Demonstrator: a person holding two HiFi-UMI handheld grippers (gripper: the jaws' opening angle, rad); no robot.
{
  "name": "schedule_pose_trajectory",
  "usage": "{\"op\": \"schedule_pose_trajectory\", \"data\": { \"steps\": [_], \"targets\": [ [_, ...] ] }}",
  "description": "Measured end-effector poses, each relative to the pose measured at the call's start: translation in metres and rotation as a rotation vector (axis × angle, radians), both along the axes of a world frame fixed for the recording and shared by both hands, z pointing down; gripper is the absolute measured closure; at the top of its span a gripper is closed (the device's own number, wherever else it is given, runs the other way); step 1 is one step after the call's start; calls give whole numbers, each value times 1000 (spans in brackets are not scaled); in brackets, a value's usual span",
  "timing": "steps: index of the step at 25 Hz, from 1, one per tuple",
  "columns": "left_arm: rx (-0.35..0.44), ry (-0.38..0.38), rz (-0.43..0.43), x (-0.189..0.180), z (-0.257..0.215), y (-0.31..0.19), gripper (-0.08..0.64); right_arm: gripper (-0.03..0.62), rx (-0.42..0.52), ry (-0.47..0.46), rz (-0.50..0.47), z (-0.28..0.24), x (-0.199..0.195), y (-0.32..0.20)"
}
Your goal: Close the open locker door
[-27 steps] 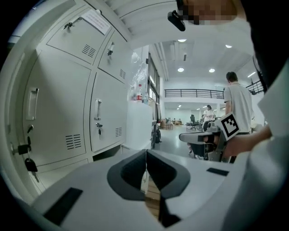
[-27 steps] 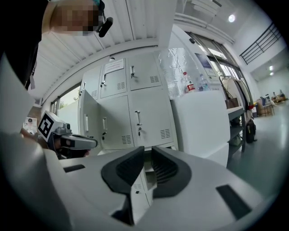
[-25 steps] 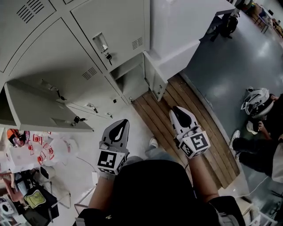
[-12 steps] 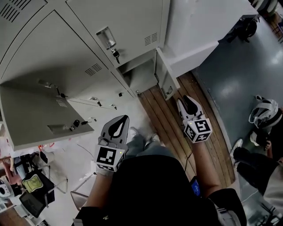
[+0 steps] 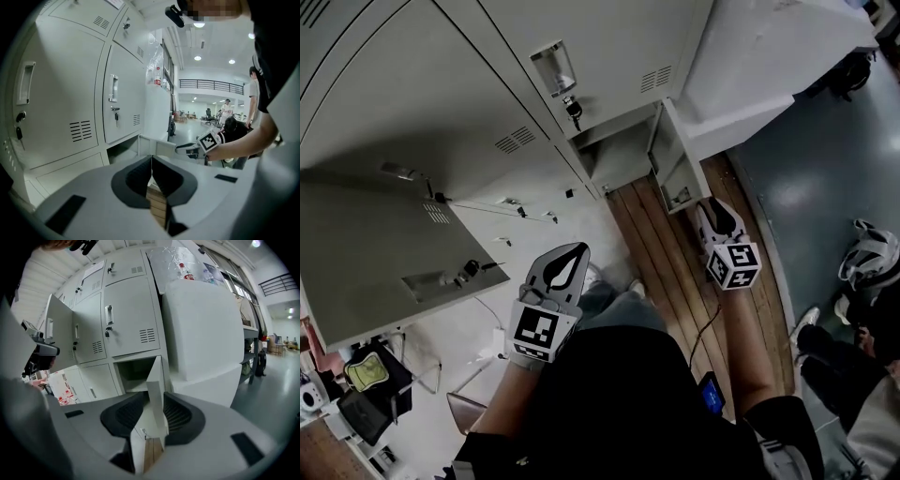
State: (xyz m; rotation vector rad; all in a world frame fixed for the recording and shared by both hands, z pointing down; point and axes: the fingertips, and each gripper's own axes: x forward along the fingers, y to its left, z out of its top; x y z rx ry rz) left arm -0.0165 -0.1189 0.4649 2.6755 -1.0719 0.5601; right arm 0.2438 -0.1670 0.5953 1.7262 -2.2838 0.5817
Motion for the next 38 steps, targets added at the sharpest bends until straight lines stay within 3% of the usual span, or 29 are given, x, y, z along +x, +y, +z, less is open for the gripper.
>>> {"op": "schedule_pose_trajectory", "data": {
  "steps": [8,25,38],
  "targets": [
    [-28,-2,21,-5,10,3,538,463,-1,-7,-9,5,-17,-3],
    [-65,-36,-1,-35,25,17,538,465,20,-83,-247,11,-157,-43],
    [-91,-63,-45,-48,37,4,537,465,82,-103,-382,10,-231,-106]
  ]
}}
